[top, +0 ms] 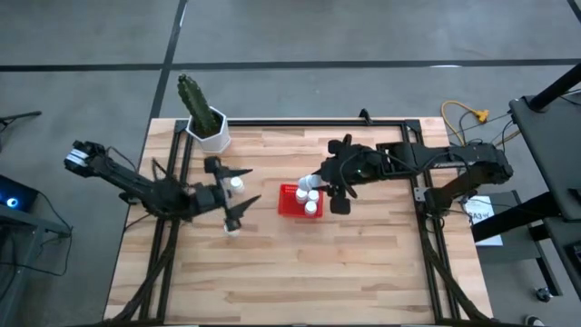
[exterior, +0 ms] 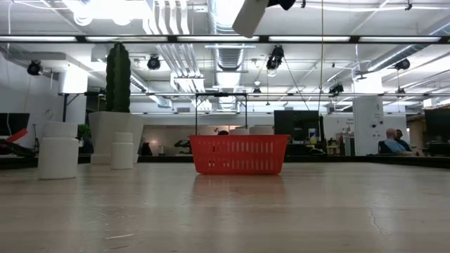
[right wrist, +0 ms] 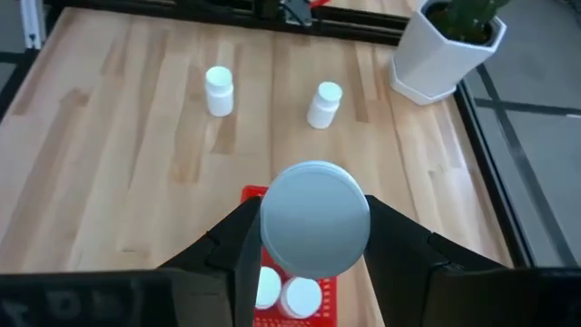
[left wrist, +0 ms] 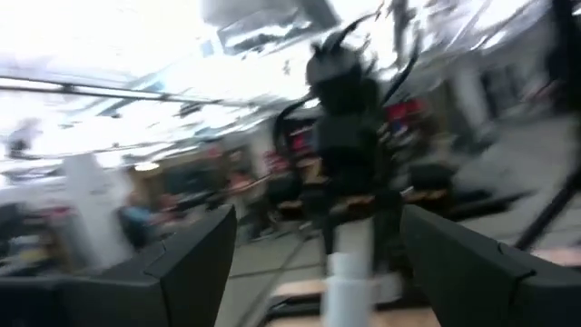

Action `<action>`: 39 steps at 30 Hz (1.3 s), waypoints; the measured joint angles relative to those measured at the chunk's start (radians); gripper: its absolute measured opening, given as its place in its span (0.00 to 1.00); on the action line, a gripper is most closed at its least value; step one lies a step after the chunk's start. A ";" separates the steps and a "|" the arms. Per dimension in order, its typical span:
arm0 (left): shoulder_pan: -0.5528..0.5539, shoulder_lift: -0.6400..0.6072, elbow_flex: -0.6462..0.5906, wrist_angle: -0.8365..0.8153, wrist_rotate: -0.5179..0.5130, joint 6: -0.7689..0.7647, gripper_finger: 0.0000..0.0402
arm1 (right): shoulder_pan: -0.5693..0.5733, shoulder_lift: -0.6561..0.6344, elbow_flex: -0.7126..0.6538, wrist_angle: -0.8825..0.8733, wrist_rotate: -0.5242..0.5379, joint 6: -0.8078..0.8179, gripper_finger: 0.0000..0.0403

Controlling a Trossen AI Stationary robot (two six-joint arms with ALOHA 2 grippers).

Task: Pick and place pill bottles into a basket
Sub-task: Put the white pill bottle into the red bin

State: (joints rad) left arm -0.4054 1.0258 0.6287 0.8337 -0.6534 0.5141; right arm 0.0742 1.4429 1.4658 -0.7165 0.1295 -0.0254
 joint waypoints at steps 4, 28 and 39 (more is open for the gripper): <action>0.071 -0.115 -0.051 -0.136 0.244 -0.169 0.73 | -0.005 0.005 -0.002 -0.006 -0.003 0.000 0.36; 0.301 -0.576 -0.439 -0.206 0.450 -0.435 0.73 | -0.013 0.191 0.013 0.006 -0.063 -0.019 0.36; 0.301 -0.882 -0.614 -0.252 0.445 -0.443 0.73 | -0.032 0.225 -0.005 0.031 -0.089 -0.007 0.36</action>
State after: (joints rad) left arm -0.1040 0.1442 0.0147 0.5815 -0.2081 0.0712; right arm 0.0421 1.6677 1.4607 -0.6856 0.0402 -0.0325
